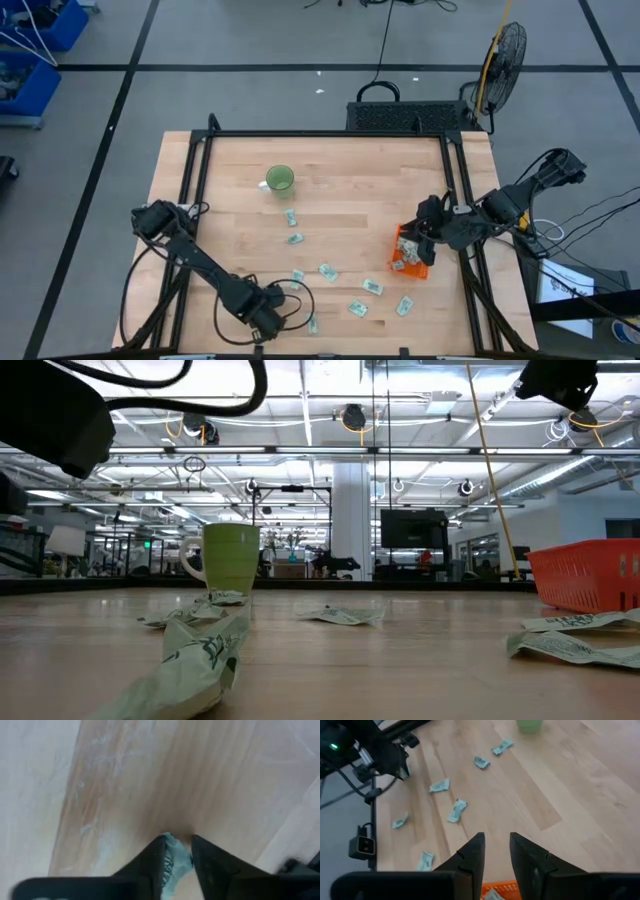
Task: Pick and place Stevia / Truvia into bins
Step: Put the stevia packet into the orange basket
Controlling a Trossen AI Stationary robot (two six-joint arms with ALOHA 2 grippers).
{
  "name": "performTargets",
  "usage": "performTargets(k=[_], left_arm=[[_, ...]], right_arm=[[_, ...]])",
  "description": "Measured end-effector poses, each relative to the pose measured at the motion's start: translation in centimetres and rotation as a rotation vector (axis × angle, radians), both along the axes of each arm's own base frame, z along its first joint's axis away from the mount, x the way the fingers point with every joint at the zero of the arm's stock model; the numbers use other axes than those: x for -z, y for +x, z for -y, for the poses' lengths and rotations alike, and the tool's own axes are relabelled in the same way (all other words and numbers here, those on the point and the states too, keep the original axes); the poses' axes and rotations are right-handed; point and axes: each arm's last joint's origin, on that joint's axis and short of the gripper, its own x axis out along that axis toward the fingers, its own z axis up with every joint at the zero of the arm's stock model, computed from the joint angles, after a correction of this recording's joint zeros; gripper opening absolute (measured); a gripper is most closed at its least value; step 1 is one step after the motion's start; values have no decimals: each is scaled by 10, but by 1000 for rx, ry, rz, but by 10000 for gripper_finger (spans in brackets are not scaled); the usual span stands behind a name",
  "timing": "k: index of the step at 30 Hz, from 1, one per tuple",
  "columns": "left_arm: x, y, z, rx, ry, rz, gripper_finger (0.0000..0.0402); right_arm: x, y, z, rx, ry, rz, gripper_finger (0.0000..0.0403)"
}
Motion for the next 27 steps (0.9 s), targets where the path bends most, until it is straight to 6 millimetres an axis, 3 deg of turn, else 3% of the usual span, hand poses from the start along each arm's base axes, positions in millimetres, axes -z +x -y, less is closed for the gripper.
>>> performTargets(k=[5,8,14,22,25,27], left_arm=[[-14,4,-9,-23,-17,43,16],[-35,12,-21,-93,-50,129,19],[-98,37,-50,-256,-151,516,10],[-176,105,-93,-333,-172,1144,8],[-181,138,-99,-289,-107,1241,8],[-174,162,-103,-267,-58,1246,8]], right_arm=[[-2,2,-1,3,16,33,86],[-3,3,-1,1,17,38,86],[-2,1,-1,-42,3,11,86],[12,-22,-9,-207,191,-300,86],[18,-35,-10,-186,195,-429,86],[21,-43,-11,-165,183,-495,86]])
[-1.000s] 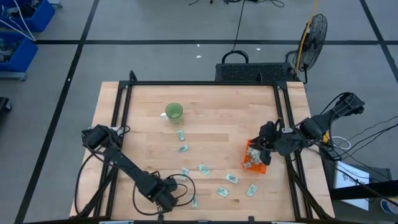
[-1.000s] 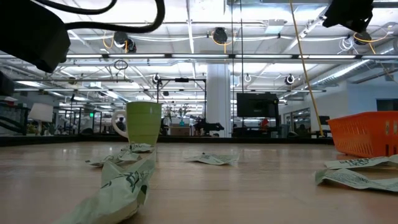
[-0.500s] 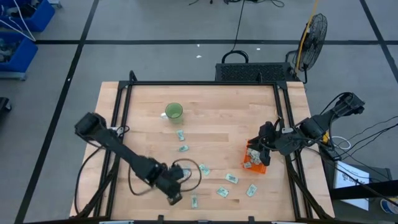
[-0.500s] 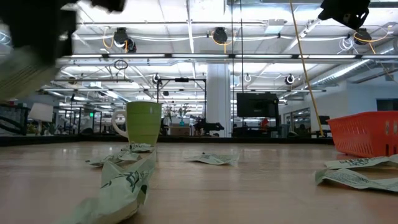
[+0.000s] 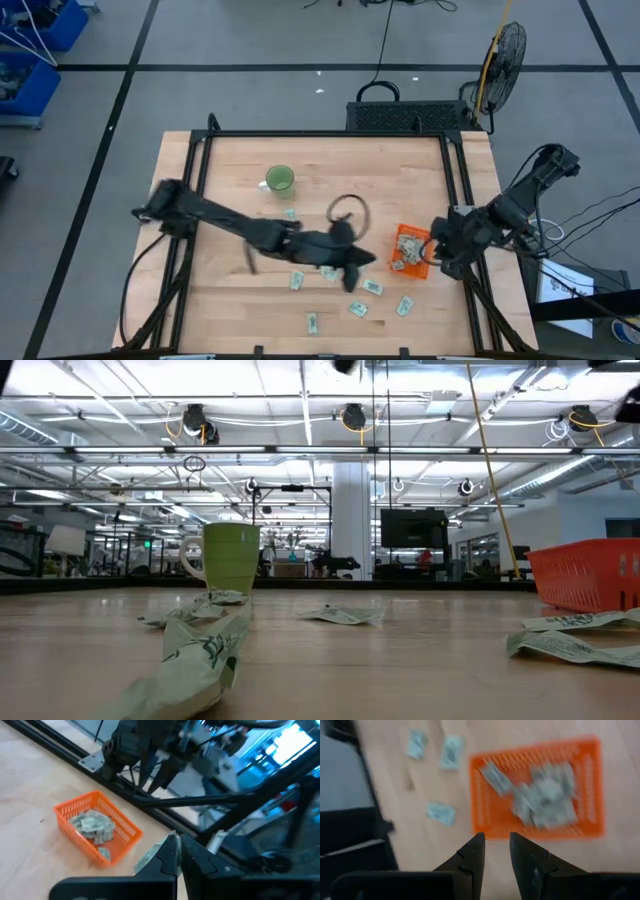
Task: Pick and place Stevia / Truvia into bins
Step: Put the stevia packet into the orange basket
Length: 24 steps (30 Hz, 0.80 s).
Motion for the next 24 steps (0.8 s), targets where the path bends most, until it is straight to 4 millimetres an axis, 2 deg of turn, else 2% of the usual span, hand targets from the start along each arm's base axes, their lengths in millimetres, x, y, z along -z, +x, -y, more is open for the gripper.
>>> performTargets(k=[6,10,13,17,24], left_arm=[[51,77,-20,-1,-14,-37,8],[76,111,-20,24,14,-32,9],[96,125,-22,10,-3,-61,9],[127,132,-32,-37,-5,-123,9],[139,131,-42,-73,81,-197,39]], right_arm=[[2,-14,-6,9,-49,-30,86],[3,-18,-8,-16,-100,2,86],[3,-19,-9,-22,-114,17,86],[3,-18,-8,-17,-122,27,86],[2,-18,-8,-4,-146,54,86]])
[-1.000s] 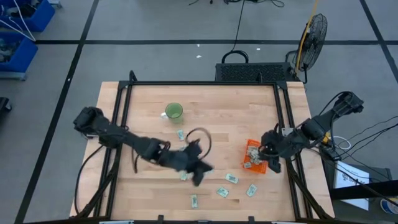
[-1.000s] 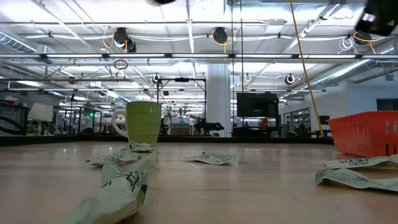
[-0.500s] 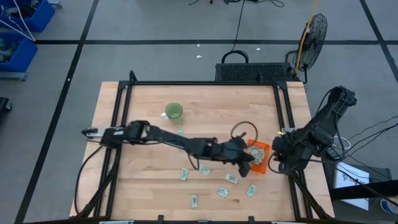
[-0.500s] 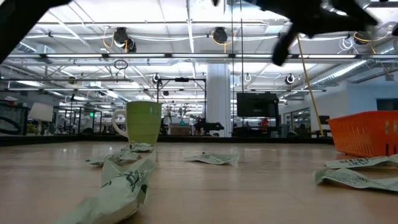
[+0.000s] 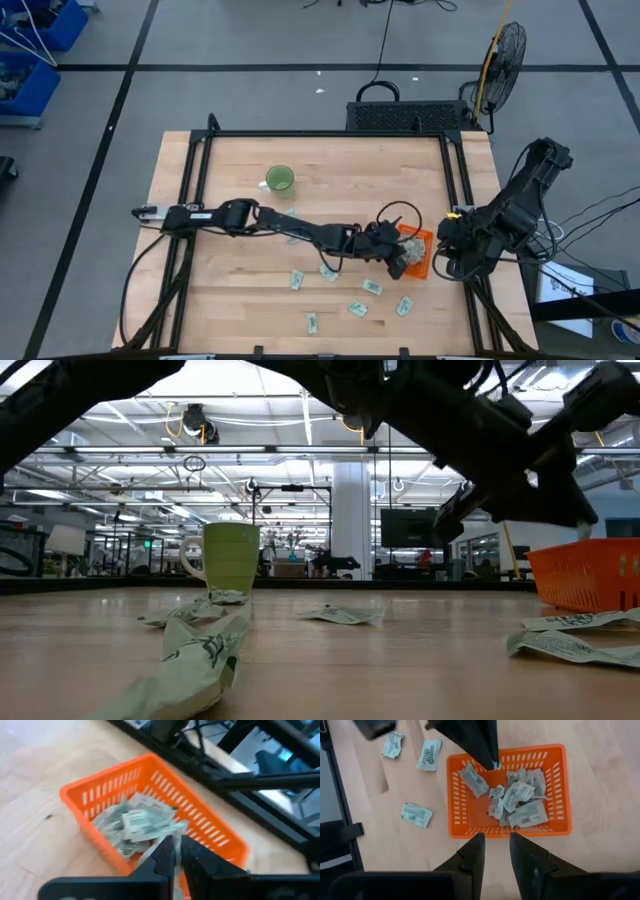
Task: Pick and place Stevia / Truvia into bins
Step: Put the stevia packet into the orange basket
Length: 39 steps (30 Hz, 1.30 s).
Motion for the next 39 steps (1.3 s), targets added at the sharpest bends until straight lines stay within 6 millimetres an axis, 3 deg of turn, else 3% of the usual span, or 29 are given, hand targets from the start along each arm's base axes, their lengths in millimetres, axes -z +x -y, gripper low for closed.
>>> performTargets(k=[8,12,16,24,28,32,39], left_arm=[[-5,1,-8,32,-9,3,101],[-38,-7,-17,156,22,-8,111],[-89,-34,-34,211,137,-113,112],[-144,-113,-55,205,191,-544,113],[-144,-144,-54,172,238,-804,113],[-134,-155,-47,266,228,-933,113],[-75,-165,-37,432,183,-1096,113]], right_arm=[[0,0,0,0,3,2,86],[-1,2,-2,-1,21,17,86],[-2,4,-4,-2,33,50,86],[-9,15,-7,93,-5,289,86],[-14,20,-9,115,-34,398,86],[-18,23,-10,126,-66,477,86],[-21,28,-10,157,-56,521,86]])
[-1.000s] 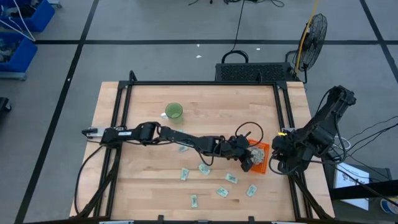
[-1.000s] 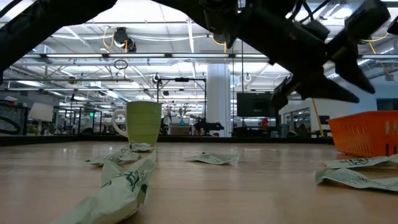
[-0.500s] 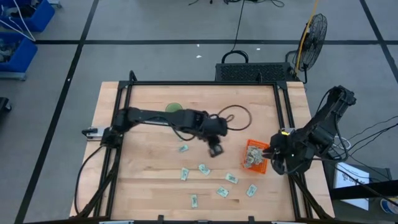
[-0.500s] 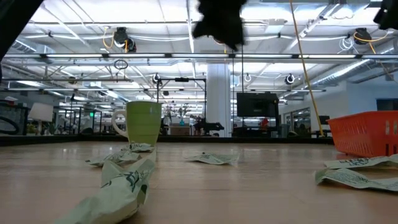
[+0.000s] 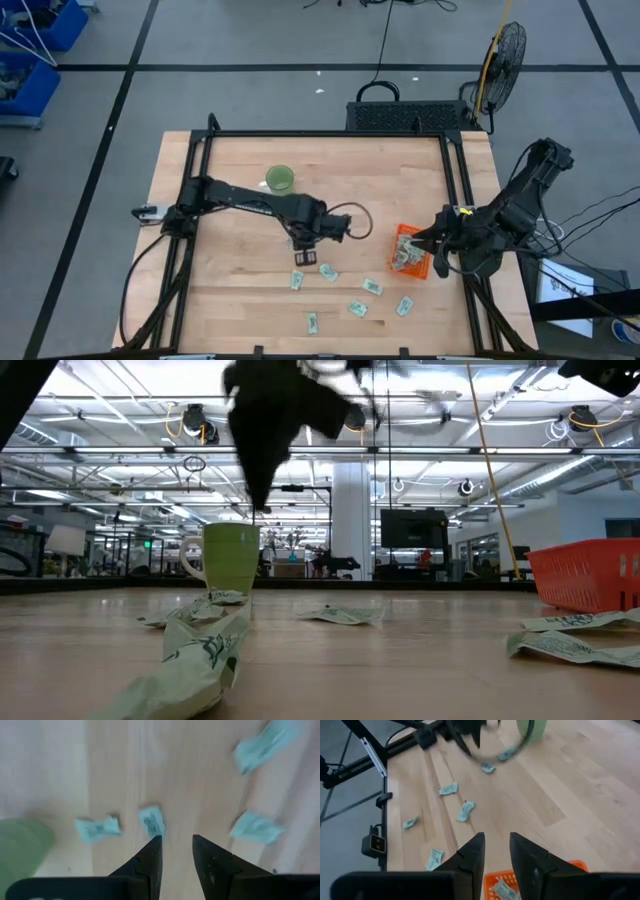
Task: Pick and place Stevia / Truvia into bins
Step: Put the stevia packet into the orange basket
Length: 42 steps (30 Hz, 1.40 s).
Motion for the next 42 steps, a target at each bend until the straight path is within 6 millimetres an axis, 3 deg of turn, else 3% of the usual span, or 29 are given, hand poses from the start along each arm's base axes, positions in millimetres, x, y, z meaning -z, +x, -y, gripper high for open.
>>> performTargets(k=[3,9,14,19,26,30,35,42], left_arm=[[29,-9,2,41,-46,-65,113],[57,-26,-3,58,-54,14,113],[55,-42,-25,-54,100,88,113],[72,-54,-47,-137,36,146,113],[96,-62,-62,-197,44,178,113],[100,-63,-66,-172,1,201,90],[97,-64,-69,-247,-16,211,13],[67,-37,-52,-271,-219,396,4]], right_arm=[[0,1,0,5,4,4,86],[0,1,0,5,5,4,86],[-1,1,0,7,8,10,86],[-1,4,3,29,7,15,86],[-3,9,6,60,18,31,86],[-3,10,7,70,20,31,86],[-3,10,7,70,22,32,86],[-3,10,7,69,22,32,86]])
